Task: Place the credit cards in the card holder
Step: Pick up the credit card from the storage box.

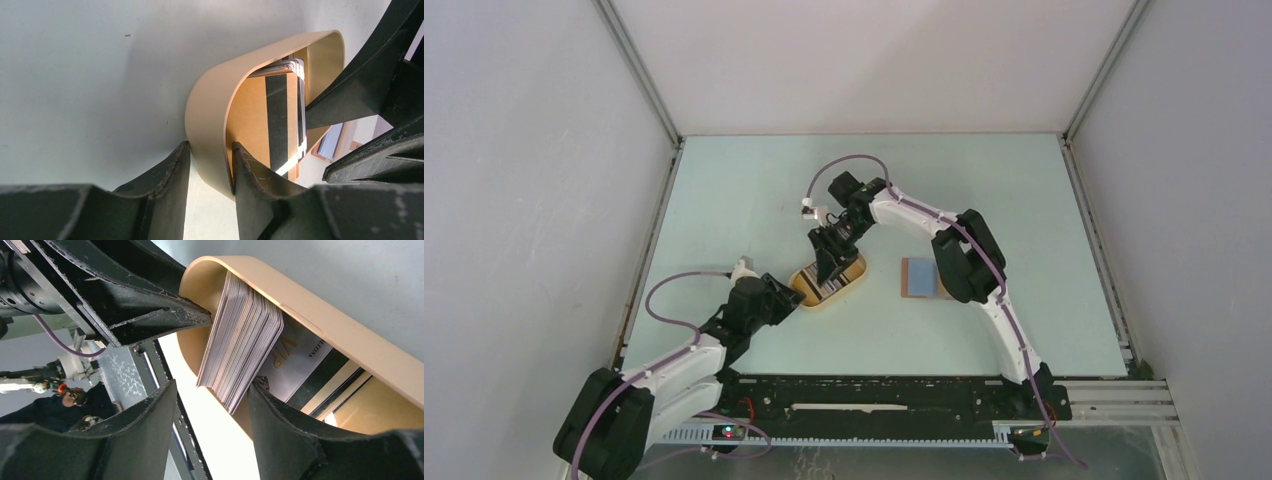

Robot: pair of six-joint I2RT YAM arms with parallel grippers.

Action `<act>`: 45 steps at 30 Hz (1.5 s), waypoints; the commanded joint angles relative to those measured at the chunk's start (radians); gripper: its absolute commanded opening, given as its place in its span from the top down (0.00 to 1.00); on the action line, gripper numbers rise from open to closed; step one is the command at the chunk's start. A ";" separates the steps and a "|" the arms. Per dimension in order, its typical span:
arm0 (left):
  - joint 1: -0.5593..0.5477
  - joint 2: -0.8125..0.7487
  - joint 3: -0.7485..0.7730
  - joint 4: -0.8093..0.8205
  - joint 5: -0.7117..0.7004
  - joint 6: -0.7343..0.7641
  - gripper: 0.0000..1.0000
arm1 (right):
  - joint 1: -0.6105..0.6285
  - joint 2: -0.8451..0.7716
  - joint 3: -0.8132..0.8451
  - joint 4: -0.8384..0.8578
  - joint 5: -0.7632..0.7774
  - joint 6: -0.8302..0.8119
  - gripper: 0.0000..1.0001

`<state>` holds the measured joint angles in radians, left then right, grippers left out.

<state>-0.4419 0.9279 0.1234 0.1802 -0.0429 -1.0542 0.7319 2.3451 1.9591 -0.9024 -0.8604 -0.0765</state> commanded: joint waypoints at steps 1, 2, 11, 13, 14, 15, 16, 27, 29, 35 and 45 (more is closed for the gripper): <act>0.002 0.013 0.036 0.041 0.035 0.017 0.61 | 0.001 0.017 -0.007 0.030 -0.081 0.056 0.36; 0.002 0.015 0.037 0.042 0.035 0.018 0.61 | 0.005 0.022 -0.007 0.032 -0.057 0.061 0.35; 0.002 0.021 0.039 0.053 0.069 0.022 0.62 | 0.027 0.062 0.012 0.032 -0.037 0.072 0.28; 0.001 0.020 0.039 0.053 0.070 0.022 0.62 | 0.028 0.058 0.007 0.031 -0.048 0.072 0.29; 0.001 0.019 0.037 0.053 0.069 0.022 0.62 | 0.026 0.052 0.004 0.033 -0.053 0.072 0.29; 0.002 0.017 0.038 0.052 0.069 0.023 0.62 | 0.024 0.044 0.001 0.033 -0.054 0.072 0.30; 0.002 0.015 0.037 0.051 0.069 0.023 0.62 | 0.021 0.034 -0.001 0.033 -0.055 0.072 0.31; 0.002 0.010 0.040 0.047 0.066 0.025 0.62 | -0.024 -0.029 -0.024 0.034 -0.049 0.072 0.32; 0.002 0.008 0.038 0.045 0.066 0.023 0.62 | -0.029 -0.035 -0.027 0.034 -0.054 0.072 0.33; 0.002 -0.003 0.037 0.041 0.063 0.023 0.61 | -0.042 -0.052 -0.032 0.036 -0.077 0.072 0.35; 0.002 -0.010 0.038 0.039 0.066 0.025 0.61 | -0.056 -0.058 -0.043 0.035 -0.075 0.072 0.40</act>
<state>-0.4419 0.9398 0.1234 0.1970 -0.0135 -1.0466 0.6865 2.3608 1.9194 -0.8780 -0.9154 -0.0143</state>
